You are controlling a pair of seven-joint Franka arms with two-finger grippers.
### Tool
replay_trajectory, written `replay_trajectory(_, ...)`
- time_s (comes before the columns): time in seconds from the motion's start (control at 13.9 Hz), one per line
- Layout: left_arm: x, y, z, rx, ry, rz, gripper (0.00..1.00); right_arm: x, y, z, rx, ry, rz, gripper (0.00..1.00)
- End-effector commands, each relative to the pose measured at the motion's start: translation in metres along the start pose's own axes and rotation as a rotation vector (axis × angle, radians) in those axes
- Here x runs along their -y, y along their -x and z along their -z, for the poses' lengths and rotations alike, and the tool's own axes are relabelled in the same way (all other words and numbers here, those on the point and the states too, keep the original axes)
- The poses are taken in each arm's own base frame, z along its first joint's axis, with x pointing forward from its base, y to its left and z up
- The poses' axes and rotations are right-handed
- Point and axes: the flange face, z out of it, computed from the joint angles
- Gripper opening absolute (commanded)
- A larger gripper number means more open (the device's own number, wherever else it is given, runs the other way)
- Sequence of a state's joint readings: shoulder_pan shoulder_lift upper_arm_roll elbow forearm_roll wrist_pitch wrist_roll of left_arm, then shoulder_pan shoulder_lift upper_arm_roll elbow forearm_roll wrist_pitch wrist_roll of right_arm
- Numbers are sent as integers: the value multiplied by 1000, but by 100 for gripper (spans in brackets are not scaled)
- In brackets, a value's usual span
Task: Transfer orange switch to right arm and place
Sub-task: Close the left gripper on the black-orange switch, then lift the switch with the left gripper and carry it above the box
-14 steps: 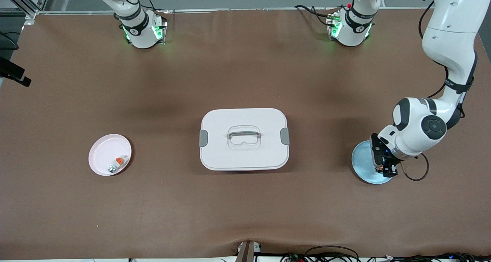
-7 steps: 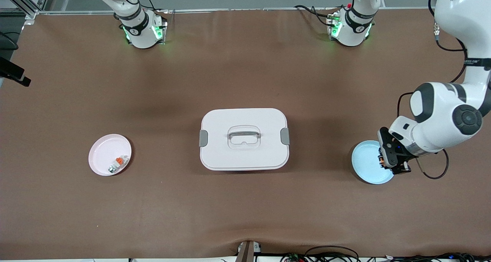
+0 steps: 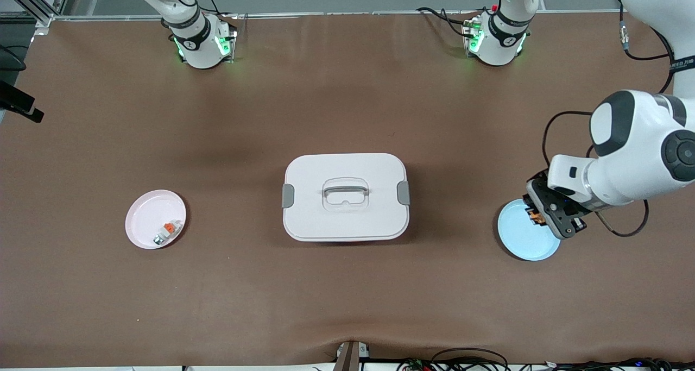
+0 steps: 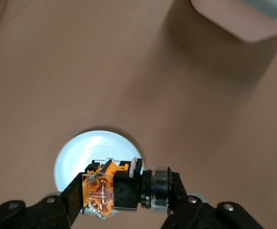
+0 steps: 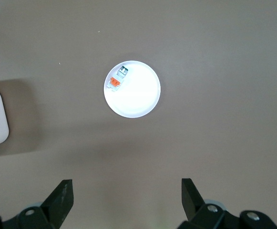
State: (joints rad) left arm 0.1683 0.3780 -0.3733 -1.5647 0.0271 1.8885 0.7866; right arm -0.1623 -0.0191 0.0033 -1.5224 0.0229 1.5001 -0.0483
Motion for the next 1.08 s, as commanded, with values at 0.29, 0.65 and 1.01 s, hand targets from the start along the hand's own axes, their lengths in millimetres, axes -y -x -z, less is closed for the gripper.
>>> replay_trajectory(0.29,-94,-54,49,27,129,440,0,-6,5,3,14,-12,-15,100)
replay_trajectory(0.65,-149,-89,60,18,279,778,0,-8,5,7,5,-10,-14,100)
replay_trajectory(1.01,-218,-129,68,86,370,1091,0,-11,5,9,2,-9,-18,100)
